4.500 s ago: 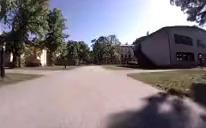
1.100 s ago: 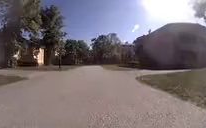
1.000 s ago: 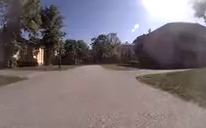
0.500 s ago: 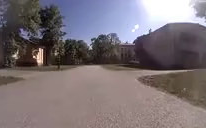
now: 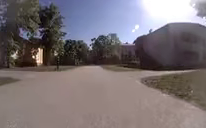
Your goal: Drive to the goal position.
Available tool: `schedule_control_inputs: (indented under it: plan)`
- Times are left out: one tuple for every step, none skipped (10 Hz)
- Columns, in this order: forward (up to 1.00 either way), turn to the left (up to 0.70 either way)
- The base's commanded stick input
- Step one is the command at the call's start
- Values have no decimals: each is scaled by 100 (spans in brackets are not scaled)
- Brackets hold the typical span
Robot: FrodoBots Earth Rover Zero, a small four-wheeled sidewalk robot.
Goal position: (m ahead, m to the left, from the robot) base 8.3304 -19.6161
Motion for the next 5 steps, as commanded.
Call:
schedule_control_inputs:
  plan:
    - [45,0]
    - [45,0]
    - [45,0]
    - [45,0]
    - [45,0]
